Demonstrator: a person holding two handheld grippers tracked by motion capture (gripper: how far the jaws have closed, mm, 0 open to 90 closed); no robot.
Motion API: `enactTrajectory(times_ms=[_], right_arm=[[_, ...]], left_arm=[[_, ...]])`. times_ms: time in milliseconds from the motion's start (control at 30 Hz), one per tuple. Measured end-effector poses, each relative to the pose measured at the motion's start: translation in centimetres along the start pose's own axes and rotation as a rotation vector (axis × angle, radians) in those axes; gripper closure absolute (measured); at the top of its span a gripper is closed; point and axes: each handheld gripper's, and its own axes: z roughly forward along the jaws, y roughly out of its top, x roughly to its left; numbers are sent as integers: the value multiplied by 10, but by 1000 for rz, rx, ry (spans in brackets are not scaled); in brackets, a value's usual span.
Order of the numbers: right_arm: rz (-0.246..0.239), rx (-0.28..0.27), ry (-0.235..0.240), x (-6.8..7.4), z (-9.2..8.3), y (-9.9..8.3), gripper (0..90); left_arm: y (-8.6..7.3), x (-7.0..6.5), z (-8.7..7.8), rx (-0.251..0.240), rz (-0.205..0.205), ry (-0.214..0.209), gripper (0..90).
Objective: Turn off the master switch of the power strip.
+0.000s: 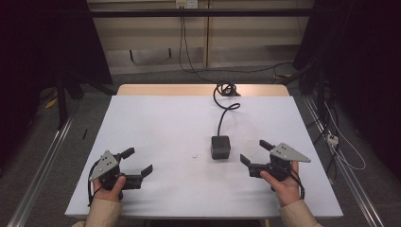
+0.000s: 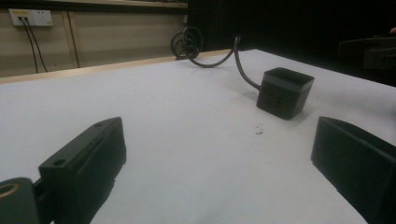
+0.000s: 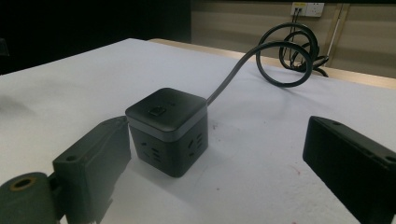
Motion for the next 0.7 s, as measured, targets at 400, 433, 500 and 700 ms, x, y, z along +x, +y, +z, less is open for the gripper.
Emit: enactTrajectory(times_ms=[400,433,500,700], right_arm=[[-7,3,1,4,7,3,72],[-9,3,1,4,7,3,72],[-8,1,-1,4,7,4,72],[-1,-4,-5,2,5,6,72]], left_arm=[[0,0,5,3,-5,-14,31],[0,0,5,1,-7,-14,31],[0,0,6,-2,-11,-15,31],[1,0,10,-11,-15,-17,31]])
